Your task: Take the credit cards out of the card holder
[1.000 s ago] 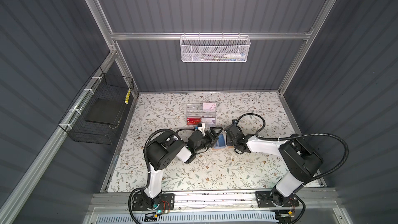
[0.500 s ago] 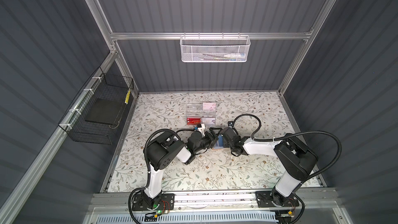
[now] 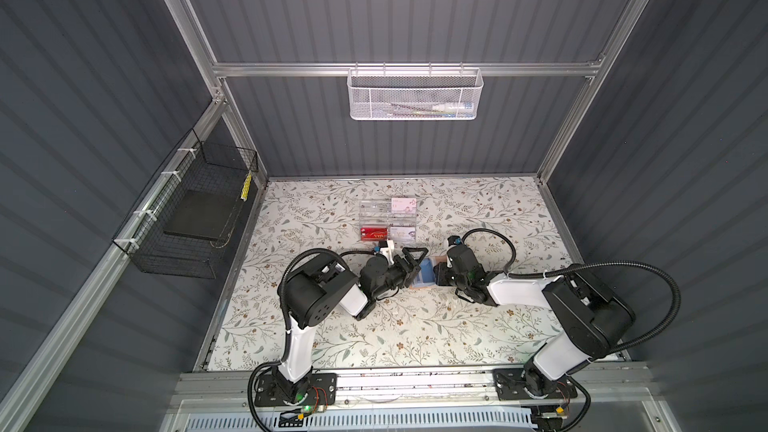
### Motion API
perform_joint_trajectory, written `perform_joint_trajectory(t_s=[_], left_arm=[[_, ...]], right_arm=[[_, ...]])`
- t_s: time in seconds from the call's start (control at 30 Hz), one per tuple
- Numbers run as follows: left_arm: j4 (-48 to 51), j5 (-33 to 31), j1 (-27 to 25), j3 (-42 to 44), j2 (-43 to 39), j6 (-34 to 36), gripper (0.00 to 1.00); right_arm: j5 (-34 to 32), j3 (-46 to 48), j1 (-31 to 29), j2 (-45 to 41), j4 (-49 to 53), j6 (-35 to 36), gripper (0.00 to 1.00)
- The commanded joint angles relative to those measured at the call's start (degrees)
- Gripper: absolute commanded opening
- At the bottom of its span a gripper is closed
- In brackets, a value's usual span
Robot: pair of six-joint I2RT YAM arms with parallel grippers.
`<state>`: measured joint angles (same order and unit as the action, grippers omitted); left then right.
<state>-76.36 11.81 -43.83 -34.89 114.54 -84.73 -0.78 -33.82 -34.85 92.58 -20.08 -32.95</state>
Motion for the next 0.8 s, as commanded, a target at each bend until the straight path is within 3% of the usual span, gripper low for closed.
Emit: perform_joint_trajectory(t_s=[0.0, 0.33, 0.77], left_arm=[[7.78, 0.41, -0.27, 2.11, 3.82, 0.01, 1.0], [8.21, 0.6, -0.29, 1.93, 4.33, 0.26, 1.0], [8.09, 0.52, -0.34, 2.52, 4.9, 0.48, 1.0]], right_arm=[[9.59, 2.51, 1.02, 0.39, -5.41, -1.53, 0.24], [25.49, 9.05, 7.6, 4.54, -25.22, -8.55, 0.26], [33.21, 12.06, 11.25, 10.79, -40.59, -14.4, 0.27]])
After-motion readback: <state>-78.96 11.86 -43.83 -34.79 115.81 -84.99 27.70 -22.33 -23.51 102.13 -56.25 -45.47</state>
